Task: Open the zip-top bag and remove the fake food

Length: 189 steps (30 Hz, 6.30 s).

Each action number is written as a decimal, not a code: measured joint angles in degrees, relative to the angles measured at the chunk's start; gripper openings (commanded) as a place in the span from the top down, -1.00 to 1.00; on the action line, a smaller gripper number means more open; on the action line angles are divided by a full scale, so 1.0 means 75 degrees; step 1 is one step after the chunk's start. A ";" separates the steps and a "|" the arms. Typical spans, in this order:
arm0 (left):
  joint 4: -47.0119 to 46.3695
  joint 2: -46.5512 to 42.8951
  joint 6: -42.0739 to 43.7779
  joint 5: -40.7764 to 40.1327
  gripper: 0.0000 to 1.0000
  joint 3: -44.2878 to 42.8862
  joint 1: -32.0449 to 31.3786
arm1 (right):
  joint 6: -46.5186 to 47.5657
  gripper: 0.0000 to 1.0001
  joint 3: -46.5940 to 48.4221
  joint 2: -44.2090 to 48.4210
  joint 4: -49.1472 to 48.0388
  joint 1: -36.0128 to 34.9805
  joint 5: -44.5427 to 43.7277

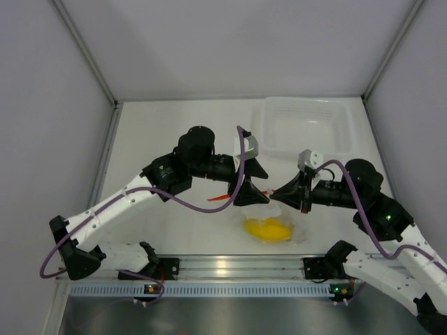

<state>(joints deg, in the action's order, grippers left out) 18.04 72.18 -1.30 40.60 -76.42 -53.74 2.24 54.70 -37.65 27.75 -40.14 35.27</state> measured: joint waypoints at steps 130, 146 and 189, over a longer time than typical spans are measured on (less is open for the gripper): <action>-0.2136 -0.1198 -0.2122 -0.0799 -0.43 0.2393 0.1131 | 0.0627 1.00 0.0691 0.1151 0.0868 -0.0050 -0.1623; -0.2830 -0.0985 -0.2224 0.0667 -0.29 0.2591 0.1139 | 0.0612 1.00 0.0691 0.1072 0.0831 -0.0047 -0.1772; -0.2952 -0.0938 -0.2328 -0.0778 1.00 0.3042 0.0956 | 0.0015 0.17 0.0364 0.0650 0.0017 -0.0047 -0.2206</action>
<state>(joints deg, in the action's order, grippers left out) -4.10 65.14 -18.76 34.76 -53.60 -46.57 2.35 57.43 -32.77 27.88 -40.49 18.72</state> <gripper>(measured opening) 0.022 0.292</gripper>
